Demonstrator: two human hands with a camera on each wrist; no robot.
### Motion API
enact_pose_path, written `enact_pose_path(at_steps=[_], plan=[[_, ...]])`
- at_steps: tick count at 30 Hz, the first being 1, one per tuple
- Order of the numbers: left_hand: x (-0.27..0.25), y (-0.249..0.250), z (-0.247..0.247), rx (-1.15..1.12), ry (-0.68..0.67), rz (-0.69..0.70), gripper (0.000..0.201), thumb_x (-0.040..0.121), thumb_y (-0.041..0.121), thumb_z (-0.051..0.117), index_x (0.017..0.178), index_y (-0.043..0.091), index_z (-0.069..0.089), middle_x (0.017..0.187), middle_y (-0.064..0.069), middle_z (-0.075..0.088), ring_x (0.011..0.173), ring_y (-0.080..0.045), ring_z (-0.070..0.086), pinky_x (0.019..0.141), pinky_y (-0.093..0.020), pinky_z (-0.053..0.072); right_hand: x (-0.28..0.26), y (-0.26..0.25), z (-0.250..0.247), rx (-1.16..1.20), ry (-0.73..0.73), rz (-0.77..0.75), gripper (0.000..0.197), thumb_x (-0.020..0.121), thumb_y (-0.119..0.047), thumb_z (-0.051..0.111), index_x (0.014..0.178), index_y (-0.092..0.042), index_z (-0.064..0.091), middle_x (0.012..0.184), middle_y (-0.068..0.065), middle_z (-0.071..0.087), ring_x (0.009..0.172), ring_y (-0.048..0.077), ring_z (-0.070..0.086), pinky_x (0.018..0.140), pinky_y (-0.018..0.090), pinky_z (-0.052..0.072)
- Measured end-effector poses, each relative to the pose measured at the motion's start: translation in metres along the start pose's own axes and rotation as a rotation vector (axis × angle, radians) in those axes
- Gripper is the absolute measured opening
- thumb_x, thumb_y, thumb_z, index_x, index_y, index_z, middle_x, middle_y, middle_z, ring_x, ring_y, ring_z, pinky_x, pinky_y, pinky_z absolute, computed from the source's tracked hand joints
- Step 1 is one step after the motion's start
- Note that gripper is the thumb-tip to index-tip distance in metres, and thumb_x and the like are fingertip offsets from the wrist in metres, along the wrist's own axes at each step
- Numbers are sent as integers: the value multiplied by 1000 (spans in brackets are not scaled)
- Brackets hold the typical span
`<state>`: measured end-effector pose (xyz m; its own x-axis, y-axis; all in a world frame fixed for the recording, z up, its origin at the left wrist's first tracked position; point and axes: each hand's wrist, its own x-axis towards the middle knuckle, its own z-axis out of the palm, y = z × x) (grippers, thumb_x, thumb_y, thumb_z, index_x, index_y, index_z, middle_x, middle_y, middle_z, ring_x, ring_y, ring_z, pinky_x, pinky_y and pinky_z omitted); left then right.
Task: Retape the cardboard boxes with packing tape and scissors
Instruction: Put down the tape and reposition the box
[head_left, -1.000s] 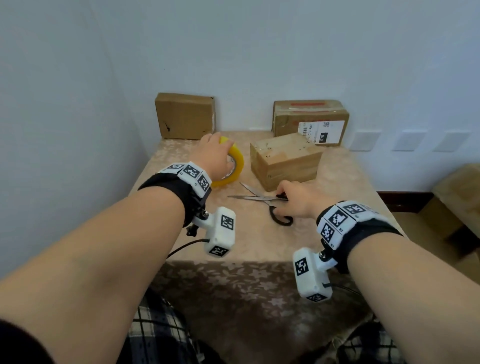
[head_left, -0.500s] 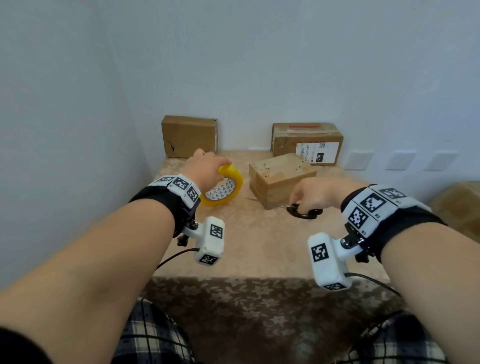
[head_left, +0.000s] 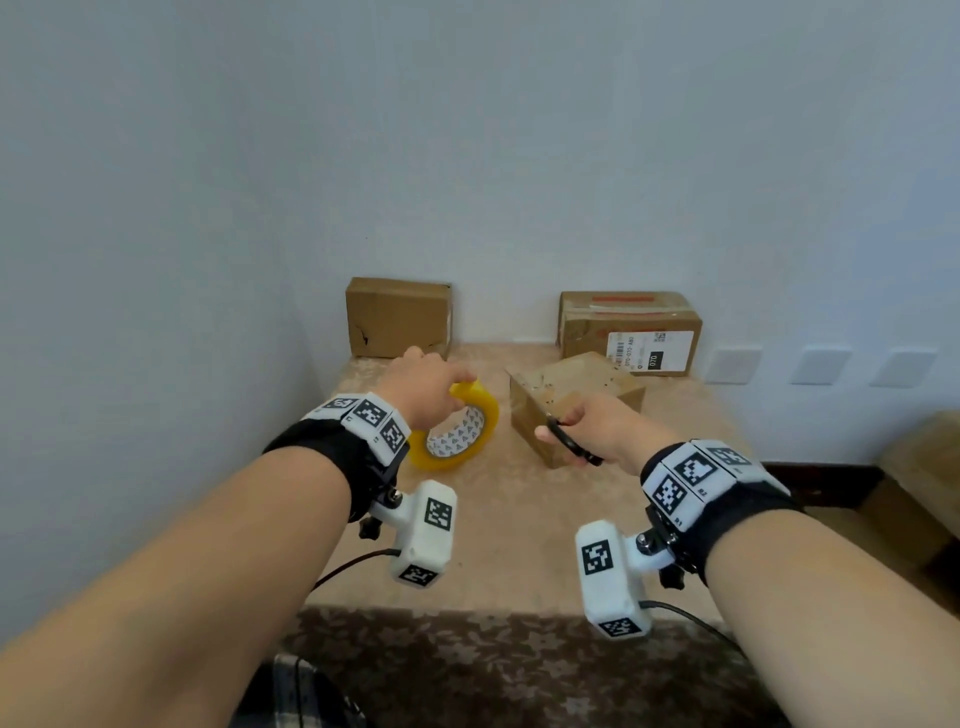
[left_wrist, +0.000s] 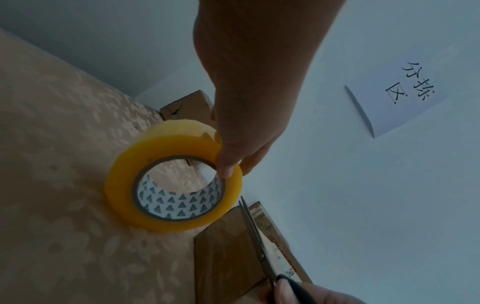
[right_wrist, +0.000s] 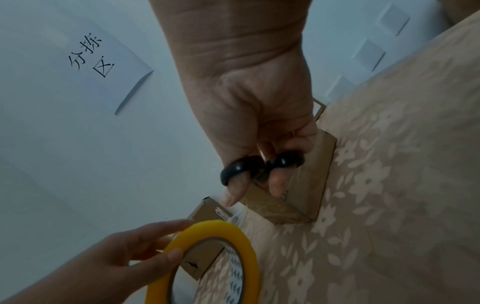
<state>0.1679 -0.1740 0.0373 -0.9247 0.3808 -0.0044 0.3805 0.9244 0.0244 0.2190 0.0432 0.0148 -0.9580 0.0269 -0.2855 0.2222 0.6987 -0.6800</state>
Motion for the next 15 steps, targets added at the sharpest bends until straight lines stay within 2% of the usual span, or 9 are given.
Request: enact_pose_path(at_steps=[2, 5, 7, 9, 11, 13, 15], plan=[[2, 0, -3, 34, -70, -11, 46, 98, 37, 43, 143, 41, 35, 136, -10, 44, 128, -31, 32, 101, -43, 31, 0, 1, -4, -38, -3, -3, 46, 86, -45, 68, 92, 1, 71, 62, 7, 57, 55, 19, 48, 52, 23, 38], [10, 6, -8, 69, -127, -35, 40, 97, 39, 38, 137, 41, 42, 135, -11, 44, 127, -32, 33, 101, -44, 30, 2, -1, -11, -78, -4, -2, 41, 90, -47, 62, 83, -6, 65, 59, 5, 56, 50, 16, 45, 49, 22, 36], [18, 12, -9, 18, -88, -46, 32, 97, 39, 37, 124, 30, 52, 126, -10, 50, 118, -30, 40, 94, -42, 34, 5, -2, -15, -128, 11, 25, 45, 90, -50, 59, 81, -6, 63, 60, 5, 57, 53, 18, 48, 53, 24, 38], [28, 18, -6, -58, -18, -29, 25, 98, 36, 39, 103, 17, 55, 111, -10, 58, 98, -26, 48, 81, -36, 38, 8, -4, -19, -143, 9, 25, 45, 89, -51, 60, 83, -6, 63, 60, 4, 59, 54, 17, 50, 54, 24, 39], [39, 21, -1, -114, -13, -14, 20, 98, 30, 42, 90, 13, 50, 101, -10, 61, 85, -24, 50, 72, -32, 39, 11, -7, -19, -53, -38, -30, 42, 88, -49, 62, 92, -8, 65, 62, 4, 61, 59, 17, 54, 54, 24, 40], [47, 20, 4, -162, -23, -31, 14, 94, 26, 49, 88, 14, 48, 95, -8, 60, 82, -24, 51, 69, -31, 39, 10, -12, -18, 51, -135, -84, 47, 85, -55, 63, 101, -11, 63, 64, 2, 62, 63, 18, 56, 54, 25, 38], [49, 17, 7, -200, -14, -63, 11, 91, 24, 51, 87, 14, 50, 89, -5, 57, 81, -22, 51, 67, -30, 40, 5, -17, -18, 91, -254, -75, 59, 80, -65, 57, 103, -12, 58, 67, 2, 61, 61, 17, 54, 52, 24, 32]])
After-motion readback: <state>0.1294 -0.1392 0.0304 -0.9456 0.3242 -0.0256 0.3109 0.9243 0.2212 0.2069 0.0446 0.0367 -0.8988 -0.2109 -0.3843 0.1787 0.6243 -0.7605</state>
